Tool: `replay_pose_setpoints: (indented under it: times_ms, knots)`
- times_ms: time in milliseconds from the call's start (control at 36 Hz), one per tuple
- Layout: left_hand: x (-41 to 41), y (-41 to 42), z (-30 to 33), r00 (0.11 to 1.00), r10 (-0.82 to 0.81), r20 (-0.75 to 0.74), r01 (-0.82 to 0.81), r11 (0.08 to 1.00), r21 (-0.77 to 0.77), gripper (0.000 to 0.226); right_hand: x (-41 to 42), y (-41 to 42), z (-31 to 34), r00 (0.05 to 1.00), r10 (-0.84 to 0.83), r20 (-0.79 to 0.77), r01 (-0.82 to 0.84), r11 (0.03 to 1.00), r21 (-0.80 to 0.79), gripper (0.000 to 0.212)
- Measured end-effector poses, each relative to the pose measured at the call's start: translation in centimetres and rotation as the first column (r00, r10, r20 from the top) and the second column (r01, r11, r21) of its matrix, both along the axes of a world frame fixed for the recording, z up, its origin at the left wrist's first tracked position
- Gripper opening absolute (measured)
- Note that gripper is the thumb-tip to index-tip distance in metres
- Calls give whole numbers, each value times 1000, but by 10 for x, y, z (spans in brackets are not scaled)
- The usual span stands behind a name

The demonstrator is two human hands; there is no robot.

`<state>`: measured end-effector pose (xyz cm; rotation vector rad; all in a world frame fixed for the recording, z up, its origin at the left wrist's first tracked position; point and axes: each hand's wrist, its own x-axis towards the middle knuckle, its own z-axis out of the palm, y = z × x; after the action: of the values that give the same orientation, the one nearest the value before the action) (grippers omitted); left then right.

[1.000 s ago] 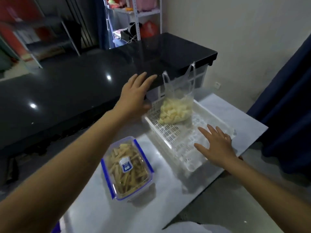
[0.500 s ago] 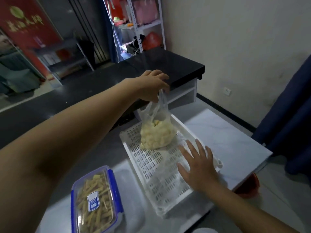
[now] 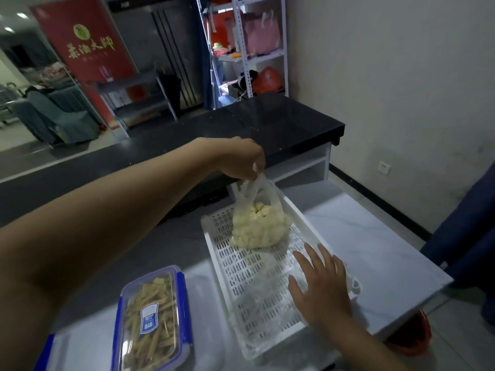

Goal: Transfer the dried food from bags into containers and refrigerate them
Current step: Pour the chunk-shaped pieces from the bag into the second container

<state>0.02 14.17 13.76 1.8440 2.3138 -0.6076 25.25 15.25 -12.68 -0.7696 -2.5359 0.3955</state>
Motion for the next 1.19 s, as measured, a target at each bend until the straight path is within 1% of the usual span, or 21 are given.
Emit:
replay_pose_setpoints:
  times_ms: [111, 222, 278, 333, 389, 417, 472, 528, 556, 583, 611, 639, 667, 694, 722, 806, 889, 972, 1083, 1139, 1194]
  knots:
    - [8, -13, 15, 983, 65, 171, -65, 998, -8, 10, -1, 0, -1, 1000, -20, -12, 20, 1000, 22, 54]
    - [16, -31, 20, 919, 122, 376, -179, 976, 123, 20, 2, 2, 1, 1000, -7, -31, 7, 1000, -8, 53]
    - [17, -40, 26, 876, 123, 466, -247, 945, 214, 16, 4, 0, 6, 998, 2, -64, -7, 997, -72, 53]
    - [17, -49, 34, 851, 106, 514, -307, 895, 324, 12, 4, -2, 14, 991, 12, -134, -35, 985, -168, 51]
    - [16, -57, 42, 837, 77, 542, -357, 827, 434, 11, 6, -2, 26, 974, 25, -227, -99, 942, -322, 58]
    - [17, -62, 46, 828, 58, 557, -380, 789, 483, 12, 7, -1, 35, 960, 17, -279, -141, 892, -429, 64]
    - [23, -72, 54, 798, 2, 602, -425, 710, 561, 11, 8, 1, 57, 921, -49, -386, -234, 723, -650, 73]
    - [30, -82, 61, 751, -91, 654, -462, 635, 619, 13, 4, 7, 80, 883, -182, -433, -305, 480, -823, 77]
    - [34, -88, 64, 729, -138, 670, -475, 603, 641, 17, 0, 13, 87, 869, -248, -429, -351, 304, -886, 79]
    - [38, -94, 66, 711, -180, 680, -485, 575, 659, 19, -4, 21, 91, 866, -297, -403, -400, 74, -914, 80]
    - [42, -100, 67, 695, -216, 685, -492, 552, 673, 19, -10, 29, 92, 875, -319, -364, -432, -175, -885, 78]
    - [46, -105, 68, 682, -247, 689, -495, 537, 683, 18, -16, 36, 92, 894, -299, -335, -436, -398, -807, 74]
    - [50, -111, 68, 670, -273, 691, -496, 528, 689, 17, -22, 39, 92, 909, -244, -337, -416, -555, -721, 73]
    - [53, -118, 69, 664, -291, 689, -492, 523, 696, 16, -29, 40, 90, 913, -181, -365, -390, -647, -656, 75]
    - [55, -124, 69, 664, -305, 682, -482, 522, 704, 15, -37, 37, 89, 908, -130, -398, -368, -702, -610, 76]
    - [59, -148, 70, 672, -334, 661, -457, 515, 725, 12, -65, 15, 85, 860, -14, -509, -309, -808, -501, 80]
    - [58, -176, 69, 687, -332, 646, -456, 495, 740, 14, -88, -9, 85, 833, 67, -549, -239, -851, -468, 82]
    - [53, -209, 67, 691, -304, 656, -495, 462, 736, 14, -105, -31, 86, 815, 116, -567, -159, -898, -411, 75]
    - [47, -271, 62, 672, -241, 701, -583, 411, 701, 9, -131, -73, 81, 826, 223, -518, -14, -910, -413, 73]
    - [47, -309, 59, 679, -199, 707, -612, 379, 695, 9, -143, -100, 80, 819, 296, -491, 67, -900, -431, 67]
    - [47, -347, 58, 691, -143, 708, -636, 345, 690, 10, -155, -125, 82, 794, 343, -502, 71, -872, -484, 56]
